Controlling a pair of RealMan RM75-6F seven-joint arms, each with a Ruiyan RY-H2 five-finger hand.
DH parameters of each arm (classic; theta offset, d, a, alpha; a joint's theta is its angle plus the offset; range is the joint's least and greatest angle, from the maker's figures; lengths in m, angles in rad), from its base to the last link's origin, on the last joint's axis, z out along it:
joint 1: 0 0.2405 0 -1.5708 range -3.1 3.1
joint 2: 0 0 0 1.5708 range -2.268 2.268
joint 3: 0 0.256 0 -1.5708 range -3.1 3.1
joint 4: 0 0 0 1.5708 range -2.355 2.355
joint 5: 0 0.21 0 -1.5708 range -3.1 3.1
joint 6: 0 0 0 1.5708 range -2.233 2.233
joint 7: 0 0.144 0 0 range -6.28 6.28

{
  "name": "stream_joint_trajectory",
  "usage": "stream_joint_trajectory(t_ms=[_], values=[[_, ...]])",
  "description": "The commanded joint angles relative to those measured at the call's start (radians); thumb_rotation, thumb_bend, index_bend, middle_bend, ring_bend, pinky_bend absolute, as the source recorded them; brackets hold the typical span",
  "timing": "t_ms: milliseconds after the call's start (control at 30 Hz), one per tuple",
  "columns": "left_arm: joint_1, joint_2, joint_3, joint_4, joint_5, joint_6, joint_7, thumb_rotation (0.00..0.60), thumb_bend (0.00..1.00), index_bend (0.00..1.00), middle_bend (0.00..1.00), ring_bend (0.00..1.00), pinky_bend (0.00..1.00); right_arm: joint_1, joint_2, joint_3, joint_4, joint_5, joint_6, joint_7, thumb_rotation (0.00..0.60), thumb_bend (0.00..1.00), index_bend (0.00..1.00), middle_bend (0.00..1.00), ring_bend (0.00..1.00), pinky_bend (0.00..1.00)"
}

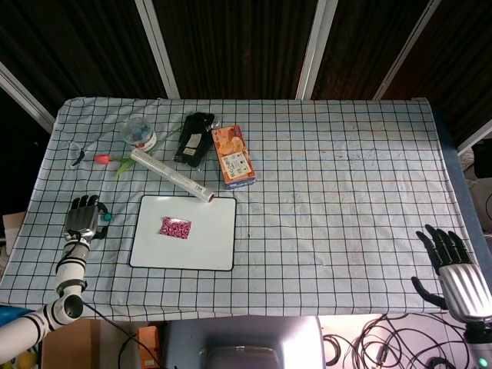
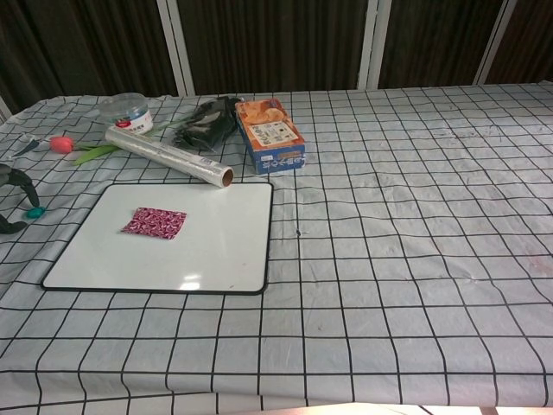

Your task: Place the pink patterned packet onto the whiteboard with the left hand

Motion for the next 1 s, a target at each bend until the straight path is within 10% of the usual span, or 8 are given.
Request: stream_joint_trajectory(t_ms=[33,1000], values=[[-0.004,-0.009,-0.006,0.014,0.004,-0.006,-0.007,0.600,0.36,0.38,0.09,0.01,0.06,0.000,0.000,0.000,0.000,0.000,0.001,0.000,0.600,0.26,0.00,0.00,0.00,0.00],[-0.012,-0.048,-0.027,0.112,0.023,-0.069,-0.047,0.600,0.36,0.51,0.12,0.02,0.06,0.000,0.000,0.005,-0.001,0.011,-0.002,-0.001,0.600,0.26,0.00,0.00,0.00,0.00]])
